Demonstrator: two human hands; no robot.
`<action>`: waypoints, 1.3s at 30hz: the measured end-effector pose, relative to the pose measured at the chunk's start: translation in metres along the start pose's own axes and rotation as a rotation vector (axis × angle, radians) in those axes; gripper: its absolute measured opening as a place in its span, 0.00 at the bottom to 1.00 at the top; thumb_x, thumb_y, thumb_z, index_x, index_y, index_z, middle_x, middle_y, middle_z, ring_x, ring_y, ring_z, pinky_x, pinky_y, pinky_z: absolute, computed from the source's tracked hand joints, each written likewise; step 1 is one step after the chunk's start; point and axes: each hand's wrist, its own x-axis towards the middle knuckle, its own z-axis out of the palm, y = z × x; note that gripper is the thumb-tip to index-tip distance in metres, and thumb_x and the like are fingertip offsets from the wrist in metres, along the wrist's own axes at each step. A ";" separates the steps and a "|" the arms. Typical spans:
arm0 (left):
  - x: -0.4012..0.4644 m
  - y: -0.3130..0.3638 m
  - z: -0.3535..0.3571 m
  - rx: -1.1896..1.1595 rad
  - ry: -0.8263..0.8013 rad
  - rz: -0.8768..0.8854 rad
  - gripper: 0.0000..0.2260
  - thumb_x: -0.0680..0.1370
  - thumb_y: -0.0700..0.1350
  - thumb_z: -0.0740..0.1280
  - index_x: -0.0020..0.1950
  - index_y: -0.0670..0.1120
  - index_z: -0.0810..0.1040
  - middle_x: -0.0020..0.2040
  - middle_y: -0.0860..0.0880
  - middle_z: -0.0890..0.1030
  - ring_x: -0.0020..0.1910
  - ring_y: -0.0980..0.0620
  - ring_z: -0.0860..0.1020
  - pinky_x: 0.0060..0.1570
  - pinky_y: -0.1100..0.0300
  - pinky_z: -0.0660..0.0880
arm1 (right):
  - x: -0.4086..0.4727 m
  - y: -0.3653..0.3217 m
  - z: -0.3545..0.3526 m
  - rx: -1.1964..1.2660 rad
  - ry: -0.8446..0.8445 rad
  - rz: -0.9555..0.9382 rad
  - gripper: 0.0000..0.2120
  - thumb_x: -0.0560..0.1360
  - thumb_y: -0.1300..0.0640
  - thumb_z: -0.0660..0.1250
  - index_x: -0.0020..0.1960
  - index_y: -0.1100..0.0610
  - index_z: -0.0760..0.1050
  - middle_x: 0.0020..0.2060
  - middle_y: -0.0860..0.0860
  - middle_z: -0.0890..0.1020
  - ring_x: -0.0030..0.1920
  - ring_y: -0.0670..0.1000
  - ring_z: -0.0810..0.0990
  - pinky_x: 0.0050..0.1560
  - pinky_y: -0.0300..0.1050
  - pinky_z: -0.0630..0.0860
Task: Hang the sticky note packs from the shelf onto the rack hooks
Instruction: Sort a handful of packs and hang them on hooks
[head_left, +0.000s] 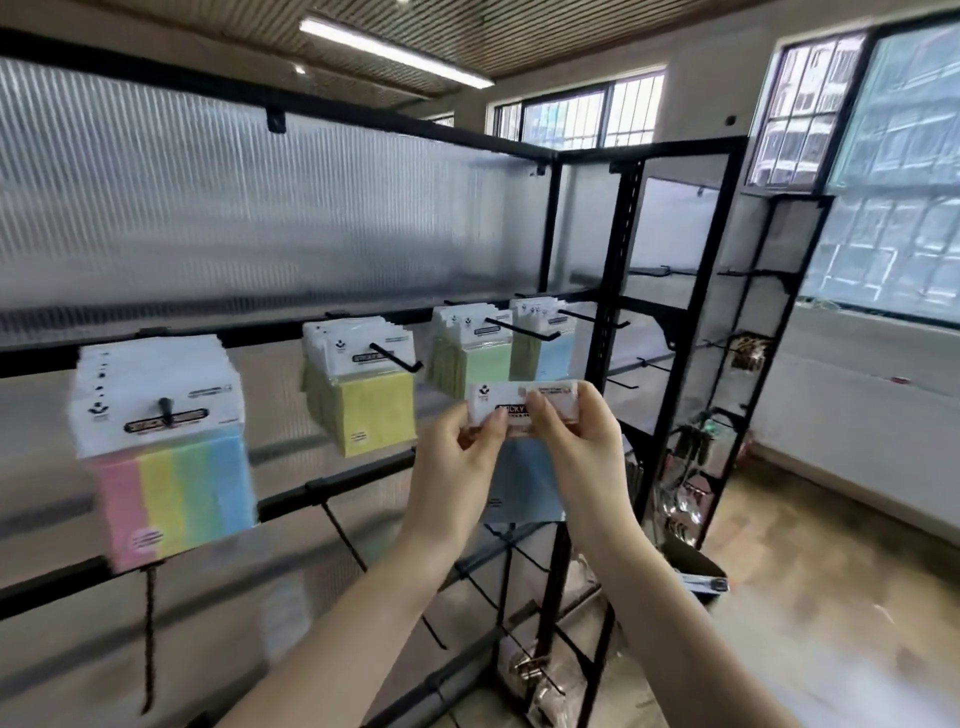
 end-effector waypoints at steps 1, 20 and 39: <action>0.007 -0.001 0.011 0.001 -0.002 -0.001 0.07 0.79 0.49 0.65 0.41 0.53 0.79 0.36 0.59 0.81 0.35 0.64 0.76 0.34 0.71 0.68 | 0.008 0.004 -0.009 -0.006 0.009 0.011 0.02 0.78 0.61 0.66 0.47 0.57 0.75 0.41 0.50 0.84 0.43 0.49 0.83 0.44 0.41 0.79; 0.148 -0.033 0.167 0.113 0.005 -0.104 0.19 0.79 0.51 0.65 0.31 0.42 0.70 0.24 0.53 0.64 0.24 0.56 0.62 0.25 0.65 0.58 | 0.166 0.064 -0.119 -0.165 0.186 0.041 0.09 0.76 0.59 0.68 0.41 0.62 0.70 0.29 0.49 0.69 0.27 0.40 0.67 0.29 0.32 0.66; 0.171 -0.069 0.182 0.179 0.040 -0.018 0.17 0.80 0.47 0.63 0.33 0.44 0.64 0.29 0.49 0.65 0.29 0.52 0.63 0.31 0.59 0.60 | 0.212 0.109 -0.130 -0.218 0.080 0.083 0.13 0.77 0.58 0.68 0.36 0.60 0.71 0.28 0.49 0.71 0.26 0.41 0.68 0.28 0.29 0.63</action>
